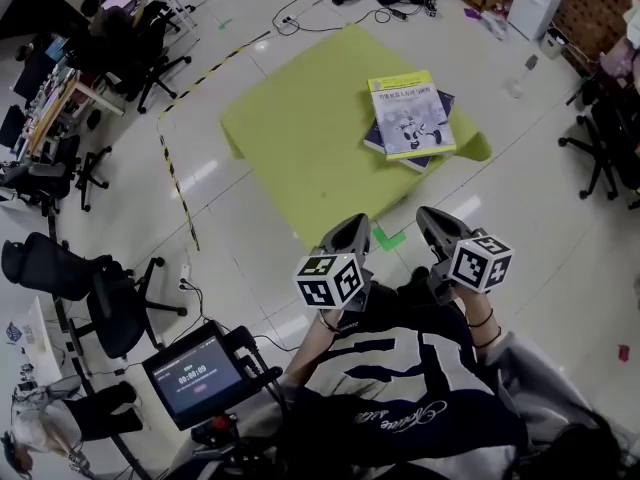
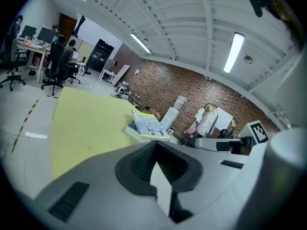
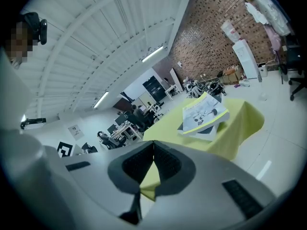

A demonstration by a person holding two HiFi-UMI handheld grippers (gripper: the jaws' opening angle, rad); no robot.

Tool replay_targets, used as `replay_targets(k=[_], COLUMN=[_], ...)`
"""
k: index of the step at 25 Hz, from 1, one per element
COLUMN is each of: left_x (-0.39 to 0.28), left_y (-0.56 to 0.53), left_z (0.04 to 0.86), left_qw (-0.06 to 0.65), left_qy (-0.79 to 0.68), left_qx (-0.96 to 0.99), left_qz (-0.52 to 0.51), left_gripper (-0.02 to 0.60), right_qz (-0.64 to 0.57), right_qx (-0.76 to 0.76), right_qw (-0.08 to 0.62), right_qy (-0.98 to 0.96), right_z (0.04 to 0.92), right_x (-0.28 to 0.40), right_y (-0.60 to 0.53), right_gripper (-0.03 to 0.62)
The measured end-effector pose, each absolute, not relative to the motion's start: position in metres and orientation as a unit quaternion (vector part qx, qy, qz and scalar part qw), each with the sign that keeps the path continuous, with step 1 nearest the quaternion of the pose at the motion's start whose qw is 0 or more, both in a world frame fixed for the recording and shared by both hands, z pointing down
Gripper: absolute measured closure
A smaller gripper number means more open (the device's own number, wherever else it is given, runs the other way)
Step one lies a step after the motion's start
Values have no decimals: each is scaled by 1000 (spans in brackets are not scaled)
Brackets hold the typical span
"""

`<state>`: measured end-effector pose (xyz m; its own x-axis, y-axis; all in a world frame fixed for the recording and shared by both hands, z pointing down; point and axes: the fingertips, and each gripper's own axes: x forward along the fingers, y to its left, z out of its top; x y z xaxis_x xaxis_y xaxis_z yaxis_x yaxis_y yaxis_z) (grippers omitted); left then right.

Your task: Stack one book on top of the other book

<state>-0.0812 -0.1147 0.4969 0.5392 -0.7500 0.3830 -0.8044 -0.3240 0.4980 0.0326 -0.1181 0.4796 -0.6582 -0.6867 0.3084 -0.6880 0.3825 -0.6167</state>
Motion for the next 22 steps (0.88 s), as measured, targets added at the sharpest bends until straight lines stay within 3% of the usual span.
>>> replay_targets(k=[13,22], left_x=[-40,26], left_y=[-64,17], left_z=[471,465], left_qw=[313,319], left_qy=[-493,-519], left_qx=[811,793], left_qz=[35,0], left_gripper=[577,577], right_qz=[357,345], right_qx=[377,357], right_qw=[-12,0], right_qy=[-855,-868], right_z=[454,451], right_x=[49,109], right_y=[-66,22], right_gripper=[602,602])
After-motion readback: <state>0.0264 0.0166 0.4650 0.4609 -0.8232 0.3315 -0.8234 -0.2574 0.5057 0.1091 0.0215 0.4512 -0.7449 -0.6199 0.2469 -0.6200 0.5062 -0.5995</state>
